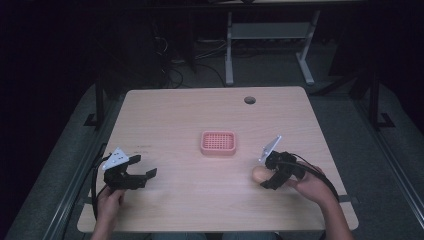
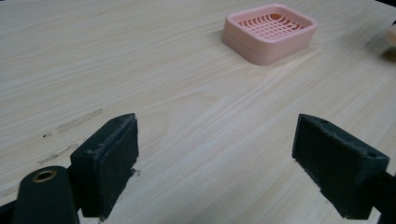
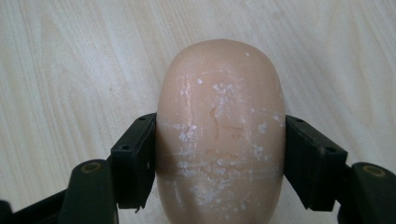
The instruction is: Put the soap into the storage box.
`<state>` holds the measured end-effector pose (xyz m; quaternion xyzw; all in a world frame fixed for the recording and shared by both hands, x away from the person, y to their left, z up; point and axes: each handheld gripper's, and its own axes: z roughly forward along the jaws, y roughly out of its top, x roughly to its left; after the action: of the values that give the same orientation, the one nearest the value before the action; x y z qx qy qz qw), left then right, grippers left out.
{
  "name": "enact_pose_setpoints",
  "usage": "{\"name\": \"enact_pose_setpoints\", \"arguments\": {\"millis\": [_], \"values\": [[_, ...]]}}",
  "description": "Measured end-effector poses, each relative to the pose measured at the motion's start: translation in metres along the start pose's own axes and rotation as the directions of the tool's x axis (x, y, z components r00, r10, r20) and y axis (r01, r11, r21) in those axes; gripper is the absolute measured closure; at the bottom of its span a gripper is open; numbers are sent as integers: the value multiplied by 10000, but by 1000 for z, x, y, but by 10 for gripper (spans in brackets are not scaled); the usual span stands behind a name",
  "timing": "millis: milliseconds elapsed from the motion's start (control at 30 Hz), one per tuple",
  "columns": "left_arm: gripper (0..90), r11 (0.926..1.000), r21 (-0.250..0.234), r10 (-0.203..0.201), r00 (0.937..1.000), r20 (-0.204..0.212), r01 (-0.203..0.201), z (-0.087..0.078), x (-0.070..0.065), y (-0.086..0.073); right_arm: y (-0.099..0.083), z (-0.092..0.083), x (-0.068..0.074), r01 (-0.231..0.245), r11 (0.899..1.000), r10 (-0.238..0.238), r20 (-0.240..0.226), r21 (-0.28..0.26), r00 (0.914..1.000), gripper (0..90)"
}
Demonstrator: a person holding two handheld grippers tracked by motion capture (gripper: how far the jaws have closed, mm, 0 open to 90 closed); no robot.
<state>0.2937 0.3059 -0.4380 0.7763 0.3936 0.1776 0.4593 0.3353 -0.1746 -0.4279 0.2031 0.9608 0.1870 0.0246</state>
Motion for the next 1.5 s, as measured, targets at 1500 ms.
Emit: {"name": "enact_pose_setpoints", "arguments": {"millis": [1500], "values": [[143, 9999, -129, -73, 10000, 64, 74, 1, 0, 0, 43, -6, -37, 305, 9995, -299, -527, 102, 9982, 320]]}}
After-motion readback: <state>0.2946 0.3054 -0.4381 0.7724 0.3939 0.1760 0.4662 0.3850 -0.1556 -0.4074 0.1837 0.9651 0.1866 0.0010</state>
